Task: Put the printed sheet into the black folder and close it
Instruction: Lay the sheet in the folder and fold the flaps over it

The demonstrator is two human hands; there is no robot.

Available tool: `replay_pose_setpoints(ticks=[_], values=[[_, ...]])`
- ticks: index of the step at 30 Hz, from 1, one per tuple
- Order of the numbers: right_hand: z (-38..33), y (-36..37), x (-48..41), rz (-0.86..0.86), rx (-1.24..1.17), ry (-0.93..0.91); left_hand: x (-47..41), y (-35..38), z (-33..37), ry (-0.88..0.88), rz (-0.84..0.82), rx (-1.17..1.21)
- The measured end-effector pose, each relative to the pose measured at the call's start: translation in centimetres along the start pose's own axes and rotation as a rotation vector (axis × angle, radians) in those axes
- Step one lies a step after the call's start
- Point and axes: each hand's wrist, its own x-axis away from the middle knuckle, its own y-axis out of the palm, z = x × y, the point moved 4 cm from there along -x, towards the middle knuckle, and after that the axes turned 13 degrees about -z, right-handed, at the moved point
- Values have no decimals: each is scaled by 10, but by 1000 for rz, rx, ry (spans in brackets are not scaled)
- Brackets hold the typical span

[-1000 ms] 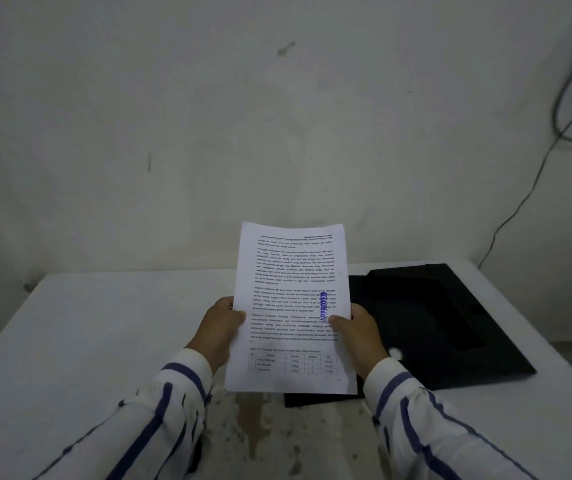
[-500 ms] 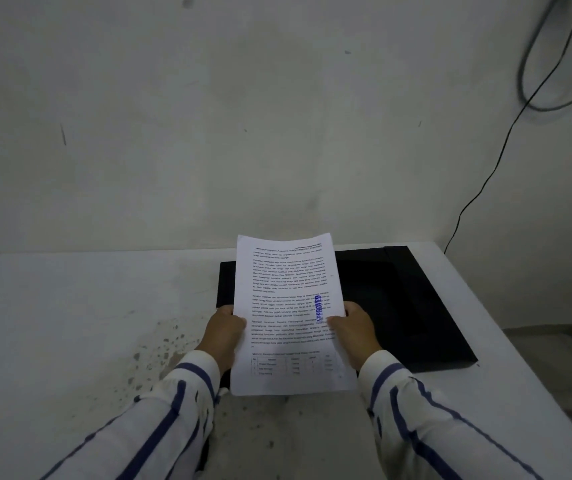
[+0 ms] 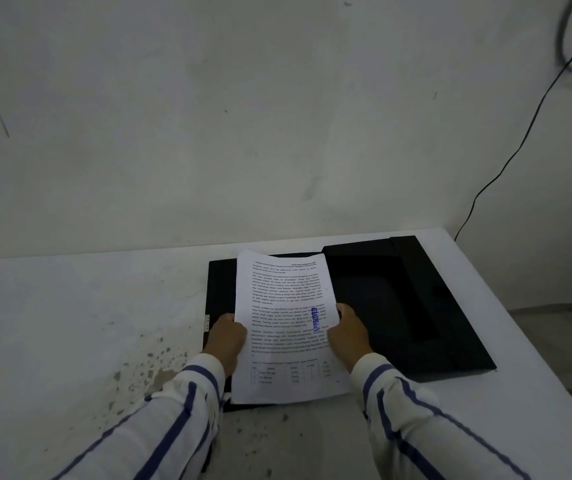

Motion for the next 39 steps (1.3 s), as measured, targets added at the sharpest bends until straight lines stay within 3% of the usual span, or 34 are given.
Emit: replay_pose_setpoints(ticks=[14,24,29,33,39], values=[[0,5,-16,95,483,-11,-8,4,-4,20,13,-19],[2,2,-9,57,782,36,0,0,-2,50,100,-208],[12,-24,6,201,666,-48,-2,-3,-4,66,69,-218],[35,-44,31,341,712,-126,-3,-5,-6,72,45,-253],[71,-40,54,302,822,-114,-3,-7,-9,89,8,-204]])
